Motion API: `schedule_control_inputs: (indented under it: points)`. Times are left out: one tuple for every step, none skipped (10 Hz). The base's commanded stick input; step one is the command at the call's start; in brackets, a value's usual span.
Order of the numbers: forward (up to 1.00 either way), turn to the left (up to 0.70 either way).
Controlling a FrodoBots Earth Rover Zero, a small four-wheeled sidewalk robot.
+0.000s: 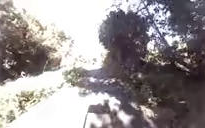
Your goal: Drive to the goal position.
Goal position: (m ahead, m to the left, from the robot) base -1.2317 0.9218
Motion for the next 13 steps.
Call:
schedule_control_inputs:
  points:
    - [1.0,0.01]
    - [1.0,0.01]
    - [1.0,0.01]
    - [1.0,0.01]
    - [1.0,0.01]
    - [1.0,0.01]
    - [1.0,0.01]
    - [1.0,0.01]
    - [1.0,0.01]
    - [1.0,0.01]
    - [1.0,0.01]
    - [1.0,0.01]
    - [1.0,0.01]
